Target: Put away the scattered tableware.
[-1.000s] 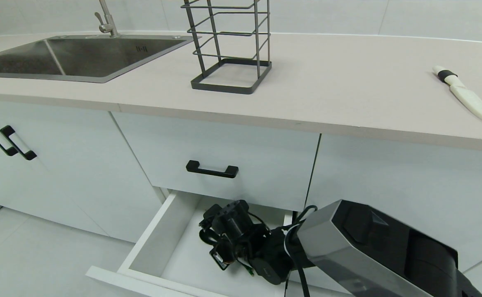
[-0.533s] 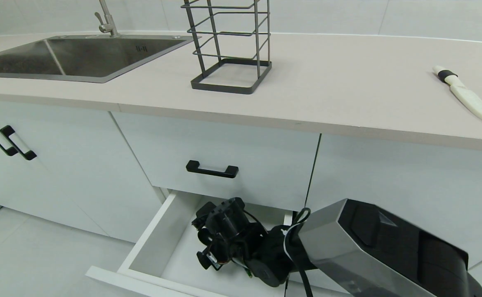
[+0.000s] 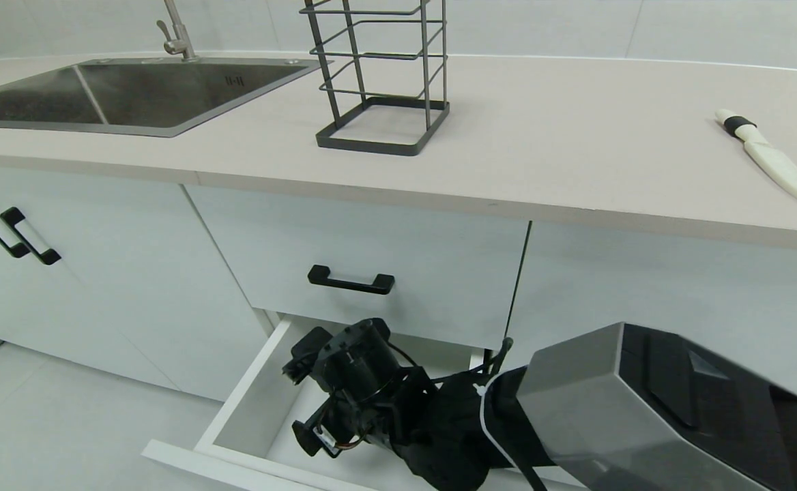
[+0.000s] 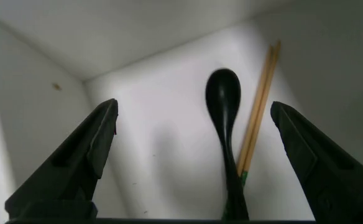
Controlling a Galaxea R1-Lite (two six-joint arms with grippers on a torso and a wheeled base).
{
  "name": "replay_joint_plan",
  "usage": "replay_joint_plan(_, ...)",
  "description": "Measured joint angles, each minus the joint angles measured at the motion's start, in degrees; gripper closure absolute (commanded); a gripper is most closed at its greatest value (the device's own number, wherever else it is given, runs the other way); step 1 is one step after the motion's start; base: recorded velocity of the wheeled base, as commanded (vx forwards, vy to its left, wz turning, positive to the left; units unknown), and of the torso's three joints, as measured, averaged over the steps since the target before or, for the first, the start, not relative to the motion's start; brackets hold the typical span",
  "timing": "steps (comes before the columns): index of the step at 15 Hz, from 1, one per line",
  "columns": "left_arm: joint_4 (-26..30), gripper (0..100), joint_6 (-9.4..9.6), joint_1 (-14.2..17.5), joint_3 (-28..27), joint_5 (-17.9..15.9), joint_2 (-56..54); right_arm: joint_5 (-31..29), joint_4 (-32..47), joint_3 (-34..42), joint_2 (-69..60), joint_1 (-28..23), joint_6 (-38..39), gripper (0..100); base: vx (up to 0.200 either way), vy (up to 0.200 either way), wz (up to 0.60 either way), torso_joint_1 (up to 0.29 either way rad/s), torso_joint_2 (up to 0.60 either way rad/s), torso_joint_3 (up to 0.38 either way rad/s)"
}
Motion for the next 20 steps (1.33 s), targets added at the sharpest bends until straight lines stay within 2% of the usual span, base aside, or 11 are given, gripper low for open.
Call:
replay_joint_plan(8, 0.0, 0, -0.01, 0.0, 0.0, 0.0, 0.0, 1.2, -0.4, 6.2, -6.7, 3.2, -0.2, 0, 0.000, 0.000, 0.00, 0.000, 0.00, 0.000)
replay_joint_plan(13, 0.0, 0, -0.01, 0.0, 0.0, 0.0, 0.0, 2.3, -3.4, 14.8, -12.8, 5.5, -1.0, 0, 0.000, 0.000, 0.00, 0.000, 0.00, 0.000)
replay_joint_plan(20, 0.0, 0, 0.00, 0.0, 0.0, 0.0, 0.0, 11.0, -13.0, 29.6, -21.4, 6.2, -9.7, 0, 0.000, 0.000, 0.00, 0.000, 0.00, 0.000)
